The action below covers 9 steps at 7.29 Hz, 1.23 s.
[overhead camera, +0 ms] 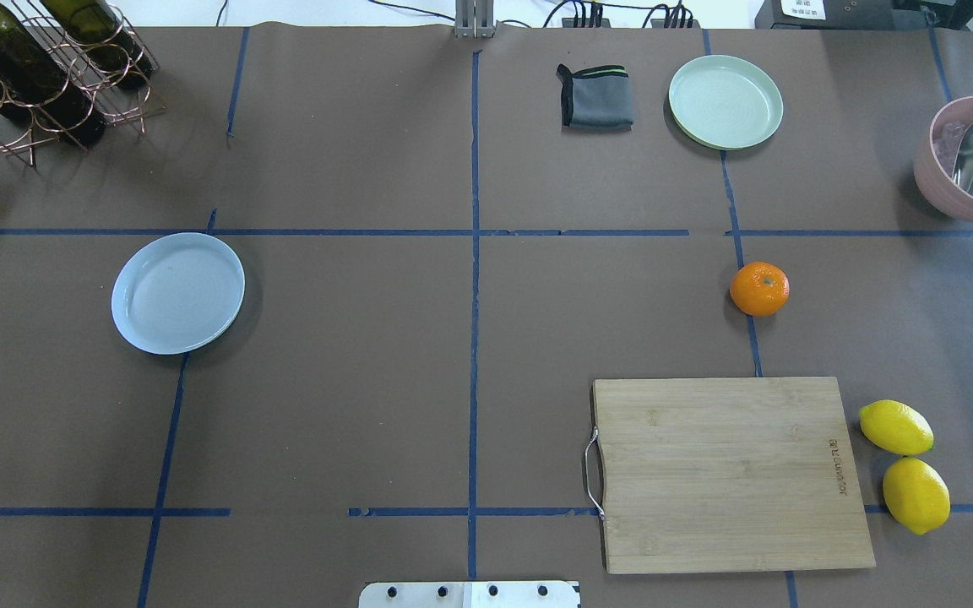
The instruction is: Pick orange to plate
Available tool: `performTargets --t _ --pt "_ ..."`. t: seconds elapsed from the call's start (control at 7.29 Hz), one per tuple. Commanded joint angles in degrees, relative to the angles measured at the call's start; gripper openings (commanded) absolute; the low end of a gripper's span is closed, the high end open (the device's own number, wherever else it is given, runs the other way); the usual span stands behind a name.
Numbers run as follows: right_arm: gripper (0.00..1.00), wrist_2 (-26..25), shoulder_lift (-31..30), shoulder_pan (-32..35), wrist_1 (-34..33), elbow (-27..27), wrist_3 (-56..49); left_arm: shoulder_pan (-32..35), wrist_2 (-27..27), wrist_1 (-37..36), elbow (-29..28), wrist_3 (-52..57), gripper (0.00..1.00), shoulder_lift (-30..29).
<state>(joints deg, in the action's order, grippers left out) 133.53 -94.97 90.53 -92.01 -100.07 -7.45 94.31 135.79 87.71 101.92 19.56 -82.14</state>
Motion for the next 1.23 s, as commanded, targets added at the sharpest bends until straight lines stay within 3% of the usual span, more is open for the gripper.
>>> performTargets --t 0.0,0.41,0.55,0.82,1.1 --pt "1.00 -0.1 0.2 0.0 0.1 -2.0 0.2 0.0 0.2 0.0 0.5 0.3 1.00 0.0" --pt "1.00 0.0 0.2 0.0 0.0 -2.8 0.2 -0.3 -2.2 2.4 0.5 0.1 1.00 -1.7" --pt "1.00 0.1 0.1 0.0 0.0 -2.8 0.2 -0.4 -5.2 7.6 -0.7 -0.2 1.00 -5.7" --pt "1.00 0.2 0.0 0.0 0.0 -3.5 0.2 -0.3 -5.7 26.5 -2.9 -0.7 1.00 -8.6" --pt "1.00 0.2 -0.4 0.0 1.3 -3.2 0.2 -0.4 -5.1 29.5 -3.1 -9.3 1.00 -9.0"
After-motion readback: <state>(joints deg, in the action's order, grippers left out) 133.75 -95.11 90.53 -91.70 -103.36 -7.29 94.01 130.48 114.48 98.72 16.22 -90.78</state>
